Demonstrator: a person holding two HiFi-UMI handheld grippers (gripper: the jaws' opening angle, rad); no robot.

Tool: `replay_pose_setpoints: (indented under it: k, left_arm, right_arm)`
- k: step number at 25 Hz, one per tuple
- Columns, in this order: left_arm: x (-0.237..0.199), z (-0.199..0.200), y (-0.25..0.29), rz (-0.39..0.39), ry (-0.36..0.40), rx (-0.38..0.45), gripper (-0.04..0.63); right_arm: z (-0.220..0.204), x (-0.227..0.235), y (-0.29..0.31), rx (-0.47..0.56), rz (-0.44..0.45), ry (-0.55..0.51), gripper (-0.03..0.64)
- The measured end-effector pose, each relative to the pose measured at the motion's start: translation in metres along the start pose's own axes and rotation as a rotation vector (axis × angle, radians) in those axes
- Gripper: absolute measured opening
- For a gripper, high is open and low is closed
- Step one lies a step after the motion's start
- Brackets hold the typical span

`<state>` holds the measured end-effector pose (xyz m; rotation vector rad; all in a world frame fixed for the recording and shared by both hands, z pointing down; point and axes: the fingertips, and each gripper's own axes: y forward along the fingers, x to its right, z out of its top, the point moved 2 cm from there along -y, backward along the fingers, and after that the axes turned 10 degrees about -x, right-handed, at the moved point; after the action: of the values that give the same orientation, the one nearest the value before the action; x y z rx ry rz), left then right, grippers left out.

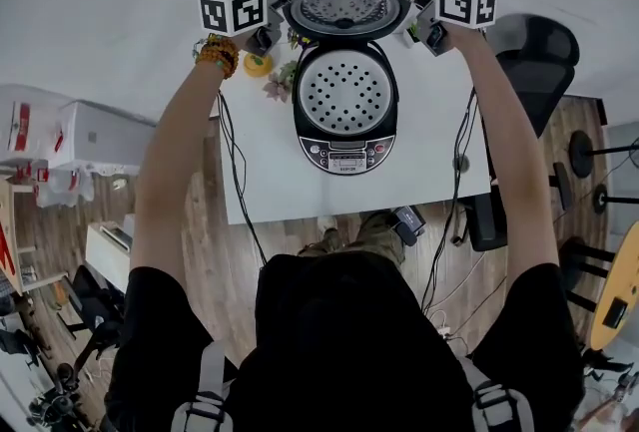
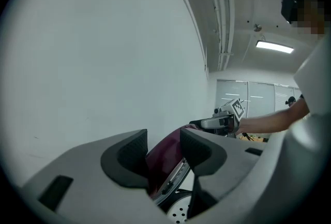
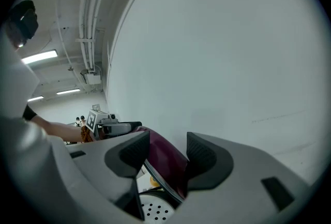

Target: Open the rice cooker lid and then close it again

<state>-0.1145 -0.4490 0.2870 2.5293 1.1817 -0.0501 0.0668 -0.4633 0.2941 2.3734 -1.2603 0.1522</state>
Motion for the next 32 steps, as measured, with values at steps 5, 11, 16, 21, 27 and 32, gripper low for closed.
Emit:
replay_pose_setpoints:
  k: [5,11,16,21,27,32]
  left_arm:
    - [-0.005,0.003,-0.002,-0.002,-0.024,0.014,0.181]
    - [-0.004,0.001,-0.003,-0.019,-0.066,-0.001,0.187]
    - [-0.006,0.0,-0.003,-0.025,-0.098,0.002,0.186]
    - [-0.003,0.002,-0.007,-0.038,-0.116,0.007,0.186]
    - [-0.003,-0.003,-0.007,-0.025,-0.125,0.009,0.187]
    - [0.004,-0.006,-0.011,-0.029,-0.105,0.013,0.186]
  right_arm:
    - [0.007,0.0,0.004,-0.002,0.006,0.015,0.233]
    - [0.004,-0.006,0.001,0.017,-0.004,0.01,0.235]
    - [0.004,-0.011,0.0,0.019,-0.009,0.009,0.238]
    - [0.001,-0.014,-0.002,0.033,-0.018,0.012,0.239]
    - [-0.003,-0.015,-0.004,0.051,-0.03,0.019,0.242]
    - [-0.005,-0.018,-0.007,0.064,-0.038,0.022,0.242]
